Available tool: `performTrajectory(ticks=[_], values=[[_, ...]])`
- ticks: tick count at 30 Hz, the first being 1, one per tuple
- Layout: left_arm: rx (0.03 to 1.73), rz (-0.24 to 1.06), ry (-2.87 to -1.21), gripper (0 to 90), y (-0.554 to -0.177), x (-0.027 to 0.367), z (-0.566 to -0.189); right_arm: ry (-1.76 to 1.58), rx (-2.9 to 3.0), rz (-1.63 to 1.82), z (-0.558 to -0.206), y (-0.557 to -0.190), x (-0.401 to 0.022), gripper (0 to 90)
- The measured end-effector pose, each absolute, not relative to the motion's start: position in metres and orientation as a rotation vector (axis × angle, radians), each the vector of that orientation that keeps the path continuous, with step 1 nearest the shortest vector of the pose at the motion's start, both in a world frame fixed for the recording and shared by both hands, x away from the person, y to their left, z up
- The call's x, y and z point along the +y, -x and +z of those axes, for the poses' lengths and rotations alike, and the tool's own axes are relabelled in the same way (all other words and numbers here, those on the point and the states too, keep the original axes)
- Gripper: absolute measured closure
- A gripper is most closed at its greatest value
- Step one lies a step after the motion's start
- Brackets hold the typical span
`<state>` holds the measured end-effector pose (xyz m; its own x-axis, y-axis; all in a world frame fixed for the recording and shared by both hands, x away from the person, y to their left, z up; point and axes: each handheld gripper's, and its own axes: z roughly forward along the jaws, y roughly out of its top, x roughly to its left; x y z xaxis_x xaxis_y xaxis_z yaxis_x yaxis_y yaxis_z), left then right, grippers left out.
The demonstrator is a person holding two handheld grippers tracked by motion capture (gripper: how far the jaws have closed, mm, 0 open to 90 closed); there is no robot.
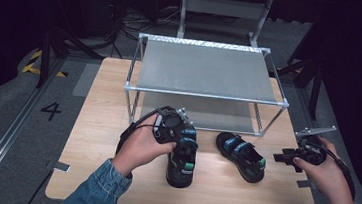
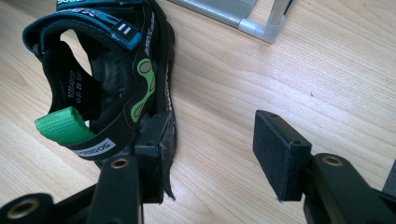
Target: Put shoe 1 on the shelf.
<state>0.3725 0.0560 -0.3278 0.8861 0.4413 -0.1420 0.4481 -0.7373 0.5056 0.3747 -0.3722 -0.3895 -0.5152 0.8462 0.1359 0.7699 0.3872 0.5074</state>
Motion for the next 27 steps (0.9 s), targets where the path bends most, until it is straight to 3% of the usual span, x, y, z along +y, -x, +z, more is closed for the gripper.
performTrajectory(ticks=[27], values=[[0.632,0.015,-2.44,70.0,-0.379,0.052,-0.257,-1.468,2.478,0.785,-0.388,-0.372,-0.375,49.6]])
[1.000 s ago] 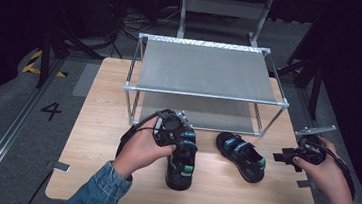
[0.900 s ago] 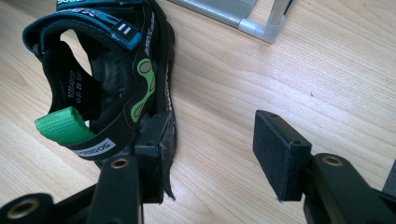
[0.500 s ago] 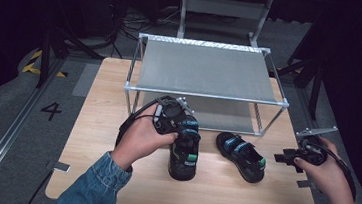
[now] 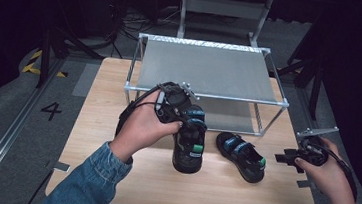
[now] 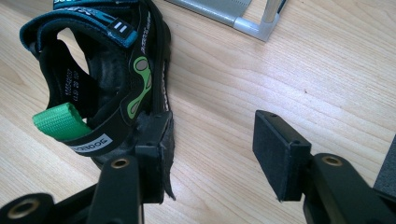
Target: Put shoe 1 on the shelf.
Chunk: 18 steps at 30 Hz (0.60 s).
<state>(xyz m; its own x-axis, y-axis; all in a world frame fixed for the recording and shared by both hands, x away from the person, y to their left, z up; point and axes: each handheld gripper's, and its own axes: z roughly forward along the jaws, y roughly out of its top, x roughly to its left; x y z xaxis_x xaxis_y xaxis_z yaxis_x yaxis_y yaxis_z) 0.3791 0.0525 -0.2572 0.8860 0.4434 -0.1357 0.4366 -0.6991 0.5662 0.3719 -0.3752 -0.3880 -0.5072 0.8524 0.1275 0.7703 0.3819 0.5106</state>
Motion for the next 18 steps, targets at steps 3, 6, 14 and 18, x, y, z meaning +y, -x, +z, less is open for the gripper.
performTrajectory(ticks=[3,6,14,18], values=[[0.621,0.029,-2.436,70.0,-0.378,0.052,-0.248,-1.469,2.477,0.783,-0.389,-0.371,-0.376,49.7],[0.607,0.029,-2.434,70.0,-0.379,0.051,-0.241,-1.474,2.479,0.771,-0.39,-0.37,-0.376,49.9],[0.595,0.049,-2.429,70.0,-0.382,0.049,-0.226,-1.487,2.477,0.756,-0.393,-0.365,-0.378,50.1],[0.59,0.052,-2.43,70.0,-0.385,0.048,-0.219,-1.493,2.475,0.752,-0.393,-0.362,-0.38,50.1]])
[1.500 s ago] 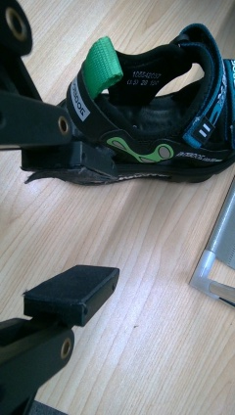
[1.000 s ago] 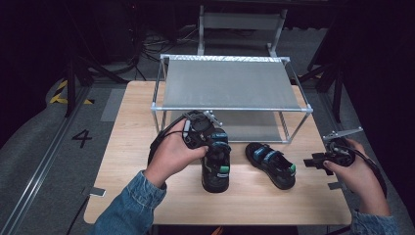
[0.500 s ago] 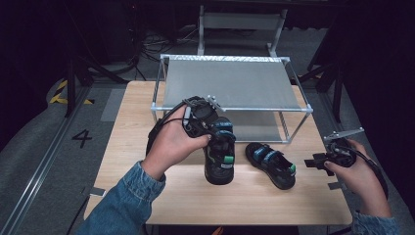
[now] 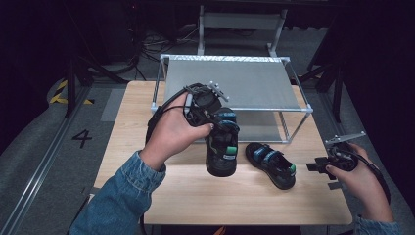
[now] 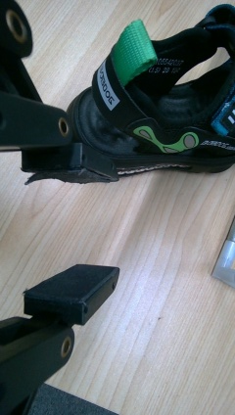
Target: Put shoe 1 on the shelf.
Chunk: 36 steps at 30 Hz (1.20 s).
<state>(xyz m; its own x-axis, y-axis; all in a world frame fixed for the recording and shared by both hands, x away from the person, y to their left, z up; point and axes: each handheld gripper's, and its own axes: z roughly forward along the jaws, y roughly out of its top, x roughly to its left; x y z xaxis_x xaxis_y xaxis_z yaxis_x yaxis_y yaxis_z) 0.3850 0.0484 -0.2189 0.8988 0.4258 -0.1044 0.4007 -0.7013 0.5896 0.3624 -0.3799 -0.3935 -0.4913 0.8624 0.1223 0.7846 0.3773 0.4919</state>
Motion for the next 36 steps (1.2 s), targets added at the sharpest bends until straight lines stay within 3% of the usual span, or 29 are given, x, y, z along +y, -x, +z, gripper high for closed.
performTrajectory(ticks=[21,36], values=[[0.591,0.122,-2.39,70.1,-0.428,0.046,-0.187,-1.499,2.47,0.745,-0.396,-0.354,-0.38,50.9],[0.578,0.198,-2.37,70.2,-0.483,0.038,-0.18,-1.498,2.473,0.771,-0.395,-0.356,-0.384,51.2]])
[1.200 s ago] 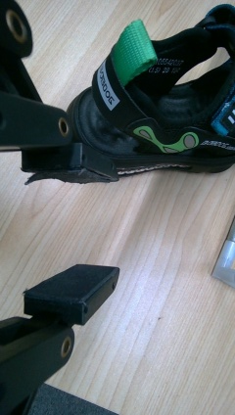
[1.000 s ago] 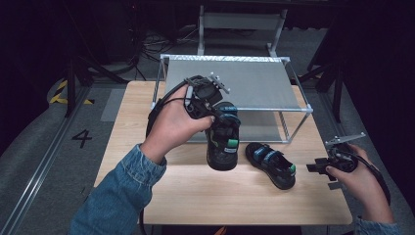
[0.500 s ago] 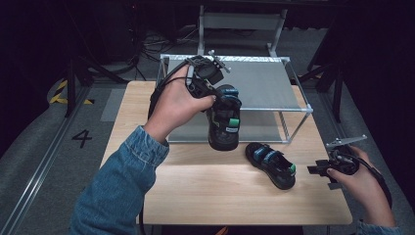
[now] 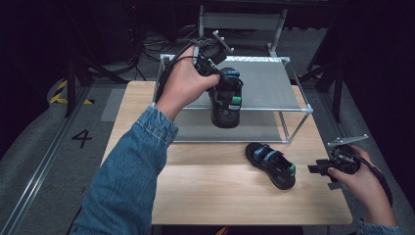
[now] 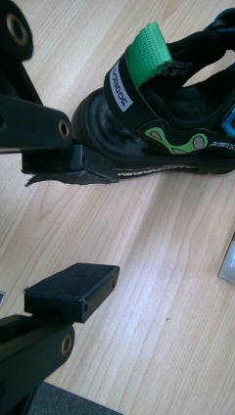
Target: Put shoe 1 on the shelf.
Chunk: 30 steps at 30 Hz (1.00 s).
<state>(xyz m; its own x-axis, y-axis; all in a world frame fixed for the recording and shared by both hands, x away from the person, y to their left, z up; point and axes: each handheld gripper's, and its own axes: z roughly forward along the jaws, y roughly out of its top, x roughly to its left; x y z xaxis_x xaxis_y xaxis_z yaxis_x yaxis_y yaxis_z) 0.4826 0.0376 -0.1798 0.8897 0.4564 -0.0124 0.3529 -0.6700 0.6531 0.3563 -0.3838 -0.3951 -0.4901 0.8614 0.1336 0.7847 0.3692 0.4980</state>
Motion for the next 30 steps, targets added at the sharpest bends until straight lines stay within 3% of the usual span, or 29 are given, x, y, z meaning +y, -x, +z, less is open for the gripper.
performTrajectory(ticks=[14,30], values=[[0.603,0.208,-2.391,70.3,-0.529,0.028,-0.18,-1.498,2.476,0.776,-0.397,-0.356,-0.385,51.4],[0.624,0.13,-2.32,70.2,-0.579,0.041,-0.202,-1.526,2.46,0.762,-0.4,-0.35,-0.393,51.3]])
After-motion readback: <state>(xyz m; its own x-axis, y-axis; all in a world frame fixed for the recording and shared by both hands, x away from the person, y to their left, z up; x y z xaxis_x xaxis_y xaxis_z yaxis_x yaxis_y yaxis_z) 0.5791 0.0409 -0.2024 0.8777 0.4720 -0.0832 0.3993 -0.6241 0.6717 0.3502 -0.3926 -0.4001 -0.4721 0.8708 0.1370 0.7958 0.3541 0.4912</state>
